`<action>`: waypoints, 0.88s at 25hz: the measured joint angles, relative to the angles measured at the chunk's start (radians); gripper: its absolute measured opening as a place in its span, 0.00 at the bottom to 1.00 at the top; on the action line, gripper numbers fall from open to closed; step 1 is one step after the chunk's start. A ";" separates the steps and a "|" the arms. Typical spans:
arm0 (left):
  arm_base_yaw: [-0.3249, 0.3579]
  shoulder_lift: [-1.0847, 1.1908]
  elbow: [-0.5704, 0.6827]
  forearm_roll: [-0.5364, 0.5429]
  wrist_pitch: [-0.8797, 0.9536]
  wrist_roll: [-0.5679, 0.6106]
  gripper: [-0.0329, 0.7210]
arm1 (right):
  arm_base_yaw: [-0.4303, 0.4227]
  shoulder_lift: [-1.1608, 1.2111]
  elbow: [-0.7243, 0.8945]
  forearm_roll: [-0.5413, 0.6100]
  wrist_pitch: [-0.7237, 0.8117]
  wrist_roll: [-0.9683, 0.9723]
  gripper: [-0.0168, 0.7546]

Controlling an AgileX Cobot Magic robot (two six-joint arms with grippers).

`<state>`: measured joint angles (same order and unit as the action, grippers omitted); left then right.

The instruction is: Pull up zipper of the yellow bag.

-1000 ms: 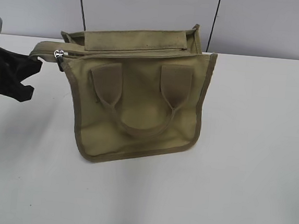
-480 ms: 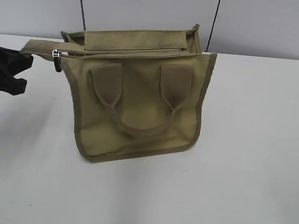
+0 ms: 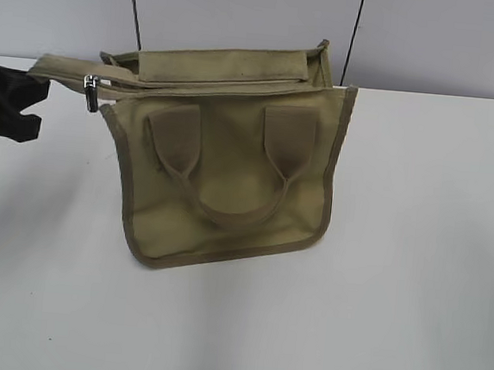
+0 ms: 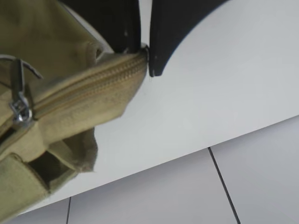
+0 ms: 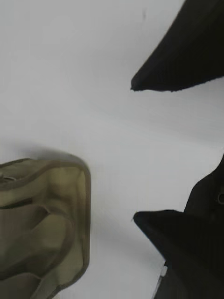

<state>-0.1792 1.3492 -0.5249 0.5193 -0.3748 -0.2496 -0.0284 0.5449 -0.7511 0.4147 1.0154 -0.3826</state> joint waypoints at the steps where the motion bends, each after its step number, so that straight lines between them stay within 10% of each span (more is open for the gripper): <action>1: 0.000 0.000 -0.011 -0.001 0.009 0.000 0.05 | 0.000 0.045 -0.021 0.022 -0.003 -0.018 0.77; 7: 0.000 0.000 -0.041 -0.002 0.034 0.000 0.05 | 0.058 0.345 -0.178 0.062 -0.003 -0.041 0.77; 22: 0.000 0.012 -0.043 0.010 0.032 0.000 0.05 | 0.778 1.044 -0.768 -0.367 -0.032 0.659 0.76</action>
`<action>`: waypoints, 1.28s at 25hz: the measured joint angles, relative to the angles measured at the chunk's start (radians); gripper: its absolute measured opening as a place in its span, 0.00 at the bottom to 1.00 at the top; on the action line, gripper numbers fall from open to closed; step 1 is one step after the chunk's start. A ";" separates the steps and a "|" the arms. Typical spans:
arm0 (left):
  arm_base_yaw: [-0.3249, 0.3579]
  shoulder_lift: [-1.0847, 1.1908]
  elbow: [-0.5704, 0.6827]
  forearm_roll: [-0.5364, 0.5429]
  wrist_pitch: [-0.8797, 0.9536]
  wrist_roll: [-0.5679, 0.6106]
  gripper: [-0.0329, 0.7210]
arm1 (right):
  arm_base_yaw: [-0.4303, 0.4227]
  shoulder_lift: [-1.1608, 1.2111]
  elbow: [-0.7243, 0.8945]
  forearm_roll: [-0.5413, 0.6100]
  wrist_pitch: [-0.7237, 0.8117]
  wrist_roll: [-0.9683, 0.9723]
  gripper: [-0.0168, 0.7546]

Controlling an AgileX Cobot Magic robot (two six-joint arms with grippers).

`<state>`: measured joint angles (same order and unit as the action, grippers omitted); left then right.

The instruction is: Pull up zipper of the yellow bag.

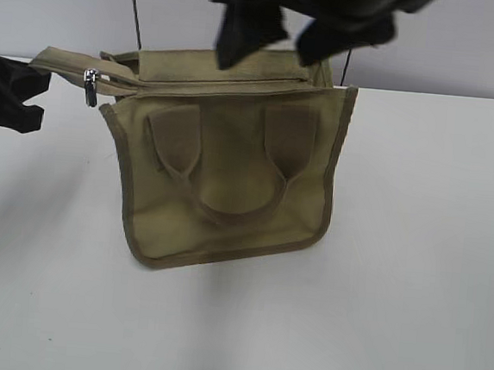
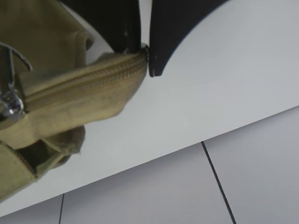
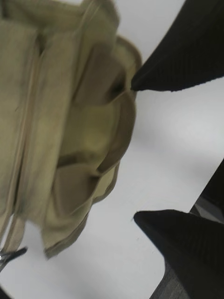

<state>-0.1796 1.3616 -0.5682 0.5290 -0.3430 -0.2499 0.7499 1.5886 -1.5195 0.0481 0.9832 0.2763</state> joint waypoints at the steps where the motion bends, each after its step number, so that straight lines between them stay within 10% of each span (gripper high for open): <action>1: 0.000 0.000 0.000 0.002 0.000 0.000 0.05 | 0.015 0.052 -0.062 0.008 0.000 0.008 0.75; 13: 0.000 0.000 0.000 0.004 -0.002 0.000 0.05 | 0.058 0.484 -0.579 0.222 0.089 0.013 0.57; 32: 0.000 0.000 0.000 0.001 -0.039 -0.001 0.05 | 0.058 0.643 -0.620 0.273 0.036 0.000 0.53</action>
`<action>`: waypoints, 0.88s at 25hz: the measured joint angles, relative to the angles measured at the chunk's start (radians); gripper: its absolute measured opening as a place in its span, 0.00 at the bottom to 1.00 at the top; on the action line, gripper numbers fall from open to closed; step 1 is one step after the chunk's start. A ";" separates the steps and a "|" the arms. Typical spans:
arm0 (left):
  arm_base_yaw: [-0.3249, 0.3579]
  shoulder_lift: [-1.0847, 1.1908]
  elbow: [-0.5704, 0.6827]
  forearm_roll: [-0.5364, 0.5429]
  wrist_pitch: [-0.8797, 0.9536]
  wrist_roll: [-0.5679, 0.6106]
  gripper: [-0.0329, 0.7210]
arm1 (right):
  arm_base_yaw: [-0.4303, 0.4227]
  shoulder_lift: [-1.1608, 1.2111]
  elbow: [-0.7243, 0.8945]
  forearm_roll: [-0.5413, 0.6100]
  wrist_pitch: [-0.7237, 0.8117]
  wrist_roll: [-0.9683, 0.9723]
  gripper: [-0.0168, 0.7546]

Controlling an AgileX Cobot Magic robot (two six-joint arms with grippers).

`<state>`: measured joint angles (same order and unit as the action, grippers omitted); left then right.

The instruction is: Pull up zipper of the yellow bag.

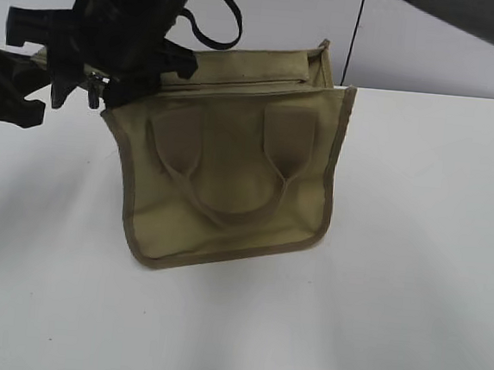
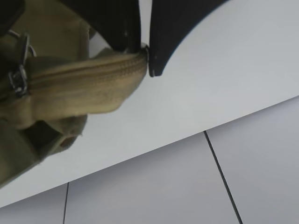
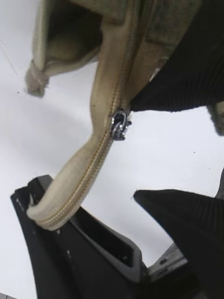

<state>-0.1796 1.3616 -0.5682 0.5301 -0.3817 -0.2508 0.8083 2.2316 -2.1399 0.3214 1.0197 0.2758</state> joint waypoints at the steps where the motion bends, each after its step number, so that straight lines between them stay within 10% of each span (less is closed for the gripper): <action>1: 0.000 0.000 0.000 -0.001 -0.004 -0.001 0.05 | 0.000 0.004 0.000 0.000 0.000 0.006 0.53; 22: -0.002 -0.011 0.000 0.003 -0.014 -0.054 0.05 | 0.000 0.030 -0.001 -0.038 -0.077 0.241 0.49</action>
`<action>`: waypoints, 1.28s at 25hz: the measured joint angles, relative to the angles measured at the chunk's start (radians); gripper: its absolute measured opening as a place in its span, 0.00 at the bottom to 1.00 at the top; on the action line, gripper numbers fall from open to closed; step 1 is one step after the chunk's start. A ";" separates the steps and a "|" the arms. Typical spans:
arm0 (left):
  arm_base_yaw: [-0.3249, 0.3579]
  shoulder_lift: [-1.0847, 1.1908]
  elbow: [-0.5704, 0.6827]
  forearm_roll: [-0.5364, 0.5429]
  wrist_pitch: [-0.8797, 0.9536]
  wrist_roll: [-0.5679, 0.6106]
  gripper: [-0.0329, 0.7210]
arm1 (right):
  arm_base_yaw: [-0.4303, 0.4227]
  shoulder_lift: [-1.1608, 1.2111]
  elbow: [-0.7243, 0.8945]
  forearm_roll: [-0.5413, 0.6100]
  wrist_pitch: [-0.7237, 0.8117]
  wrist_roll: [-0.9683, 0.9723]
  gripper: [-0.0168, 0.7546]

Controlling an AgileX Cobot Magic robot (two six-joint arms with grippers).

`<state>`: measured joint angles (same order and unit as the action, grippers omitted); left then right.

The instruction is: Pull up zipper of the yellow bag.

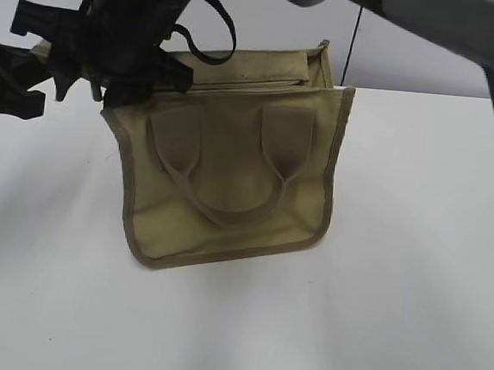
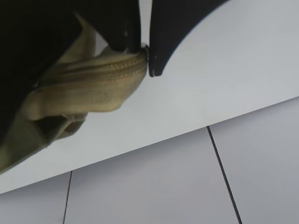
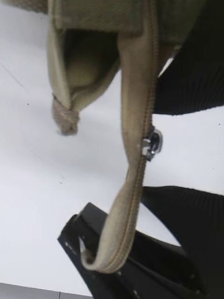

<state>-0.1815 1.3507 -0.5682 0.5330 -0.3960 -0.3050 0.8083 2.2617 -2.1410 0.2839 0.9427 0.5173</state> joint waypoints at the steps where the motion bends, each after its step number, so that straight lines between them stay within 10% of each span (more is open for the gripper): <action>1: 0.000 -0.002 0.000 0.002 -0.001 -0.003 0.05 | 0.000 0.002 0.000 -0.001 -0.003 0.004 0.48; 11: 0.000 -0.016 0.000 0.017 0.004 -0.025 0.05 | 0.000 0.006 0.000 -0.030 -0.032 0.001 0.10; 32: -0.010 -0.020 0.044 0.031 -0.012 -0.030 0.05 | -0.182 -0.074 -0.001 0.373 0.247 -0.411 0.10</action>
<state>-0.1915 1.3312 -0.5245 0.5640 -0.4077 -0.3354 0.6264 2.1874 -2.1420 0.6570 1.1894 0.1064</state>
